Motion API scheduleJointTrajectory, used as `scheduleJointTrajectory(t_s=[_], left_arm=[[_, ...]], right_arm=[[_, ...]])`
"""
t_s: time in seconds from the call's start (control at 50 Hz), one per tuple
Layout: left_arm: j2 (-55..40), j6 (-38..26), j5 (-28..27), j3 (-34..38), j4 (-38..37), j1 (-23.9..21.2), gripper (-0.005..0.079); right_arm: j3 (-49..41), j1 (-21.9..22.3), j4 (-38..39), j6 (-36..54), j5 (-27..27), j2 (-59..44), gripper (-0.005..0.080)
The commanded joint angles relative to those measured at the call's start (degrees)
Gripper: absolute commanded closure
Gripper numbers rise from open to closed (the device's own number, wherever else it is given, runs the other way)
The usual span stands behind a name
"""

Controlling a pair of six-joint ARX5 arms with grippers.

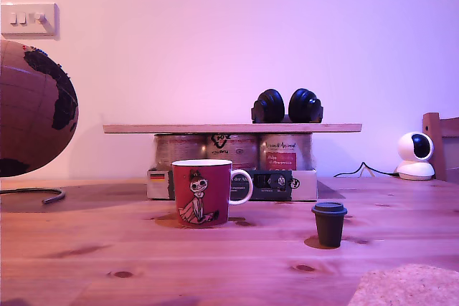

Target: Pick up the grey coffee capsule and place it on the shelf behind you

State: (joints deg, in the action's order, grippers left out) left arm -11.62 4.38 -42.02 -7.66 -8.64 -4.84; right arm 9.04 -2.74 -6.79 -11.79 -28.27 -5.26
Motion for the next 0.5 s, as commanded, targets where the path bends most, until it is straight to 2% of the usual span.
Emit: scheduleJointTrajectory(t_s=[0.0,0.26,0.48], left_arm=[[-1.2,-0.8,-0.4,0.5,0.5,-1.6,0.0762],[-7.0,-3.6,0.2,0.2,0.5,-9.3,0.0762],[-9.8,-4.9,1.3,0.1,1.1,-13.6,0.0762]], right_arm=[[-0.1,-0.6,-0.3,-0.1,-1.4,-1.8,0.0765],[1.7,-3.9,-3.1,-0.2,-3.2,-10.9,0.0764],[4.1,-8.9,-3.3,2.4,-3.1,-19.9,0.0756]])
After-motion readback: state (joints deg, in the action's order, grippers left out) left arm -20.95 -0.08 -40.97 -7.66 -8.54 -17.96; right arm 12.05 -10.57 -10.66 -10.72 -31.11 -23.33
